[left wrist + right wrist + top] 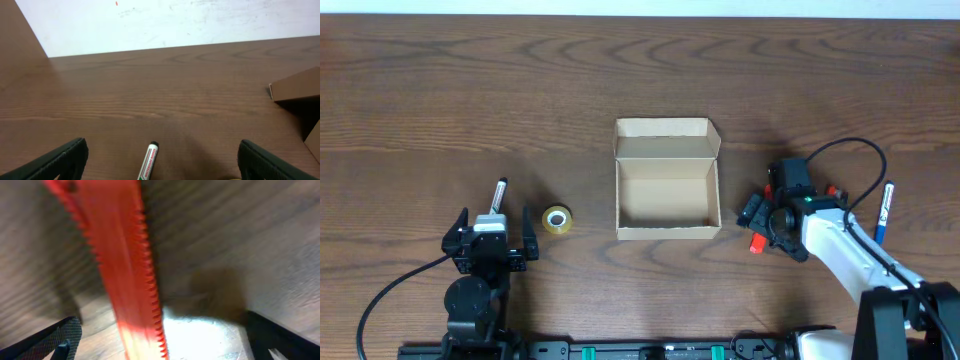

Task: Pack container
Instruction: 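Move right gripper to the red box cutter and grasp it, then lift the red box cutter with the right gripper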

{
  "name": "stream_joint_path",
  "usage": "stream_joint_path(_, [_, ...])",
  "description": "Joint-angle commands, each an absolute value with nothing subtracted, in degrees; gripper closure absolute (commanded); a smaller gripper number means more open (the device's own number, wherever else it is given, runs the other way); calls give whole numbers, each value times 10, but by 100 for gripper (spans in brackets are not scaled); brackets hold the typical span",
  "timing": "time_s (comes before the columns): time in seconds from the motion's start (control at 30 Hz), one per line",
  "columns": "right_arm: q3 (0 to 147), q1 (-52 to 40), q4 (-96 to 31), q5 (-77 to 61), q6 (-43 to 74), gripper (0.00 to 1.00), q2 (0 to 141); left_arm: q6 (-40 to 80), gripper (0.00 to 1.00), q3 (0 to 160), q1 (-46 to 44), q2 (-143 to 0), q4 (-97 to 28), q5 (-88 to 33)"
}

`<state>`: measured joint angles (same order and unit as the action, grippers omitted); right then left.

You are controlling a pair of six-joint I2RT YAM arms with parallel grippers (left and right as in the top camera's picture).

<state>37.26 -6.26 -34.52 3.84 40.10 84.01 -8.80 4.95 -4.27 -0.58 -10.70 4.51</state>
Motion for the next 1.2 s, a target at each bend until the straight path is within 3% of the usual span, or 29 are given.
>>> stream_joint_path(0.0, [366,-41,-345,22,384,1,851,-81,5,33,-41,-2,-113,47])
stream_joint_path(0.43, [366,11,-311,12,297,1,888,-81,5,33,-41,-2,-113,47])
stream_joint_path(0.87, [366,10,-282,8,297,1,940,-81,5,33,-41,-2,-113,47])
stream_joint_path(1.17, [366,10,-278,-10,297,8,940,-81,5,33,-41,-2,-113,47])
